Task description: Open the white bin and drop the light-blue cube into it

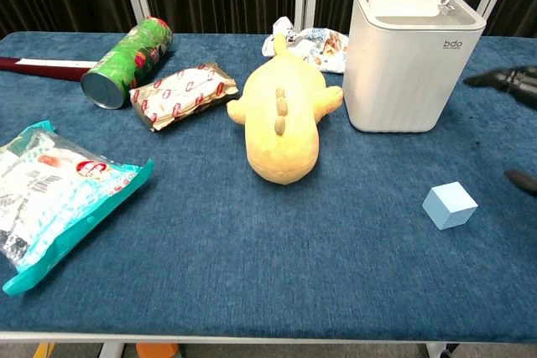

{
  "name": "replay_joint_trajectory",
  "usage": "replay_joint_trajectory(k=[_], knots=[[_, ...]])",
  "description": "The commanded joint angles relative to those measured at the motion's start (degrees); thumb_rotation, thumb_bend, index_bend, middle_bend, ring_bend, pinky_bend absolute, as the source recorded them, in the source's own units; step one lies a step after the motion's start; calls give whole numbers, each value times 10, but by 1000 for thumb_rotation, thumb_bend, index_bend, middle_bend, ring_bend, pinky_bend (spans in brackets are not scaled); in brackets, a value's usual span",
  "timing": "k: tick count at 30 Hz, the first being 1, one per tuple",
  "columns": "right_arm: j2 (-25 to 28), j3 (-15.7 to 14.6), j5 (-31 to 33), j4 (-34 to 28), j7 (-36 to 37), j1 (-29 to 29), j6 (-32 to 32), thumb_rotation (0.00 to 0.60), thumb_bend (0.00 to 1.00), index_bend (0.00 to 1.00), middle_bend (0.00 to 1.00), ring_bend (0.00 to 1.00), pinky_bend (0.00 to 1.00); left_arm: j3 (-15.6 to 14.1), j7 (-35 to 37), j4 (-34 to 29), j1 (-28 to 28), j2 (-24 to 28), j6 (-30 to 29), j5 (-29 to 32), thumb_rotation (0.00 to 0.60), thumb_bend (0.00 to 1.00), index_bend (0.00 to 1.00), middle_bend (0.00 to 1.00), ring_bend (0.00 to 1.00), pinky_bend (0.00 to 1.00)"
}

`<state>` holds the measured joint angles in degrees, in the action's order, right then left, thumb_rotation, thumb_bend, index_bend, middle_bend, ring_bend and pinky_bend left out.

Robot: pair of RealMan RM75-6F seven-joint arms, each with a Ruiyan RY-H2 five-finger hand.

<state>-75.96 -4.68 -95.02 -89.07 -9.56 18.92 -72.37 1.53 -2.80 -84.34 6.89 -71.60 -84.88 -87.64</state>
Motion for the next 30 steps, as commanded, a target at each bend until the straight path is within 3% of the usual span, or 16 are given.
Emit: replay_joint_trajectory(k=[1,17,30], knots=[[-8,-7,-9,3,-1,-2,3,600,285,0,116,0,0,-1,4,3,-1,0,-1,0,600,36,201,171,88,165],[-39,-8,13,21,-15,8,57,600,299,0,265,0,0,-2,20,18,-3,-6,-1,-1,600,37,201,172,88,165],[-53,-8,13,32,-8,14,68,600,346,65,418,37,0,-2,29,24,-6,-7,-6,-1,600,37,206,172,88,165]])
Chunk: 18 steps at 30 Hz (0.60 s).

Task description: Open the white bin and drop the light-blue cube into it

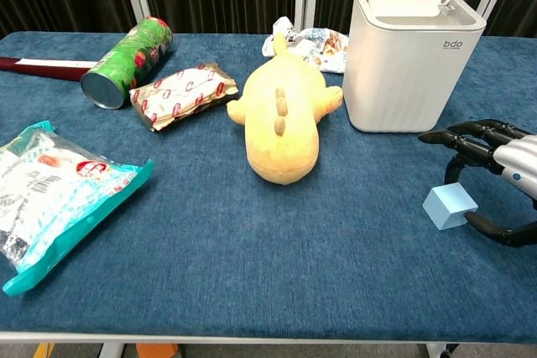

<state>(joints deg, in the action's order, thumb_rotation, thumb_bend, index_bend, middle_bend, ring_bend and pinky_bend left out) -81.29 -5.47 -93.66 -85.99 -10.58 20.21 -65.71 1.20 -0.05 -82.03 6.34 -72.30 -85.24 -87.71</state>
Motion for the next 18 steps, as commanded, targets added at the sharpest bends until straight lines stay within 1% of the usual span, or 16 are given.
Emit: replay_joint_trajectory(k=[1,7,11,14,18], knots=[[0,-1,-2,1,5,2,1,600,346,73,431,44,0,2,2,1,-2,-1,-4,1,600,37,206,172,88,165],[-2,-1,-13,10,16,1,-11,600,358,130,509,88,0,3,4,1,-4,1,-7,3,600,37,206,172,88,165],[4,2,-20,7,25,0,-27,600,361,147,520,90,0,3,1,1,-2,1,-4,1,600,37,207,172,89,165],[21,14,-34,-12,33,0,-58,600,364,182,522,90,0,4,2,0,-2,1,-5,1,600,37,206,171,89,165],[64,52,-63,-59,50,0,-135,600,362,233,530,104,0,3,0,-1,0,3,-3,0,600,37,206,171,89,165]])
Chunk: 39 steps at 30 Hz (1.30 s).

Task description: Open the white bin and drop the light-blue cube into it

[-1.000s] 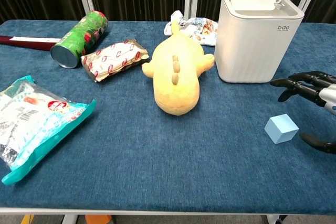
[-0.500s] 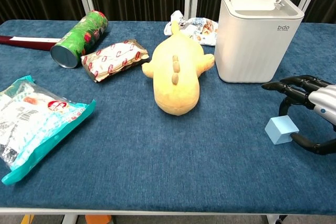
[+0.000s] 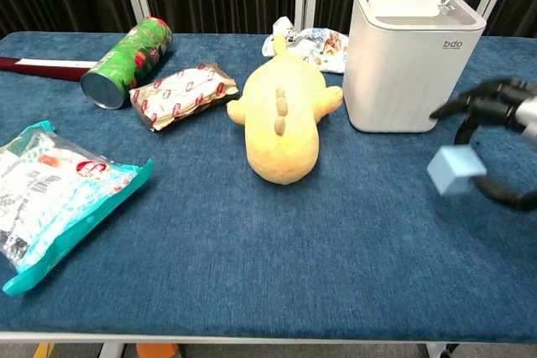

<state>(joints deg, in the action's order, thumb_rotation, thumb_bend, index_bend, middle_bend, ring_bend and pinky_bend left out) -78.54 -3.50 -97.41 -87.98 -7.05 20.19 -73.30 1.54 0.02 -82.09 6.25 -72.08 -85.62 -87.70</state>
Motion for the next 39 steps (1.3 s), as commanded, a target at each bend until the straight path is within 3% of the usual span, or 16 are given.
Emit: replay_joint_trajectory(k=[1,7,12,20,21,23,25,28,33,39], knots=[[46,42,-31,-49,15,1,-75,600,360,244,532,109,0,-1,-1,-1,1,1,1,-1,600,37,206,171,88,165],[88,109,-17,-84,-4,13,-117,600,348,263,533,109,0,-2,-3,-2,1,0,1,-3,600,37,206,172,89,165],[87,147,47,-65,-15,51,-54,600,346,264,533,110,0,-4,-4,3,4,-3,10,-2,600,37,206,172,89,165],[36,176,105,9,-44,107,19,600,325,218,511,105,0,-4,0,10,4,-5,10,-1,600,37,206,171,89,165],[34,177,115,15,-50,115,36,600,307,196,486,92,0,-4,-1,10,4,-4,11,-2,600,37,206,171,89,165],[43,175,135,7,-68,126,71,600,188,81,299,33,0,-3,0,10,4,-4,10,-1,600,37,206,171,88,165],[45,180,146,-3,-78,128,70,600,36,0,48,0,0,-3,2,10,3,-4,9,0,600,37,206,172,89,165],[47,186,157,-18,-69,118,49,600,0,0,0,0,0,-2,4,11,2,-3,9,1,600,37,206,171,89,165],[73,171,104,-41,-36,65,-59,600,65,0,0,0,0,-2,10,10,-1,-2,0,-1,600,37,206,172,88,165],[84,78,50,-8,-33,-63,-192,600,140,0,0,0,0,-1,18,10,-1,0,-6,-8,600,37,206,172,89,165]])
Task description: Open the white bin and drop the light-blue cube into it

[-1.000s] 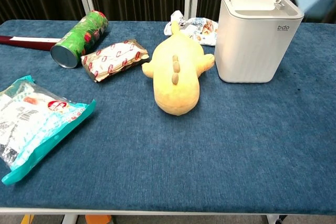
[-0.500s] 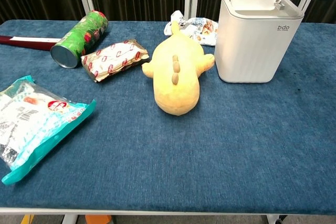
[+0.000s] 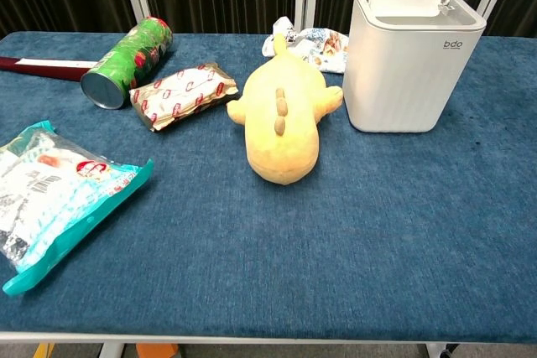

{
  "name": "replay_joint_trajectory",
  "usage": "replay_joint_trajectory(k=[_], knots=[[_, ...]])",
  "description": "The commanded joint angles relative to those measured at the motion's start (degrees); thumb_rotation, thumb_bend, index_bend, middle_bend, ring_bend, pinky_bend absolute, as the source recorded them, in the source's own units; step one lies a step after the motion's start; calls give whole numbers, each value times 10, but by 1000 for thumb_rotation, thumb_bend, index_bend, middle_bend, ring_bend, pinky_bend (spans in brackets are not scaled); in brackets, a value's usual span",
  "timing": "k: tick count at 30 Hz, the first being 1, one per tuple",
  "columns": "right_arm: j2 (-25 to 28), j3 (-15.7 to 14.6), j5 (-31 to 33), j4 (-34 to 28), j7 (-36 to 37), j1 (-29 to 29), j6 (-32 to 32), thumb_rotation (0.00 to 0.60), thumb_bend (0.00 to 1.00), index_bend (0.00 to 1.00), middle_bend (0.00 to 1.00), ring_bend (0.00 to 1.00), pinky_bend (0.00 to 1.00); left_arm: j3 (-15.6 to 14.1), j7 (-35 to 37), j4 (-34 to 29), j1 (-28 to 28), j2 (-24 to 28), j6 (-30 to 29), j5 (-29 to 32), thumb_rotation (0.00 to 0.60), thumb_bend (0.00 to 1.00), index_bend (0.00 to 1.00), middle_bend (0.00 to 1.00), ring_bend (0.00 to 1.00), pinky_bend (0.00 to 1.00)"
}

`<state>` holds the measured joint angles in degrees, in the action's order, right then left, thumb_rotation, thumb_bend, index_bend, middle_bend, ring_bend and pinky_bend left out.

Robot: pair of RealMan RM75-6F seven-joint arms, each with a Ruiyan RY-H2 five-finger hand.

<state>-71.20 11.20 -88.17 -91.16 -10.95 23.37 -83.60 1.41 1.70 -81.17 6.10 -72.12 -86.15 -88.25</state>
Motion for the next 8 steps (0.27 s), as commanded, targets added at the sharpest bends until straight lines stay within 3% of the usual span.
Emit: replay_joint_trajectory(k=[1,8], knots=[[5,-81,-38,37,4,-113,-99,600,141,0,0,0,0,0,2,2,2,1,-1,-4,600,36,206,172,89,165],[-19,-119,22,92,47,-194,-108,600,142,0,0,0,0,1,-3,-3,4,4,-3,-8,600,36,206,171,89,165]])
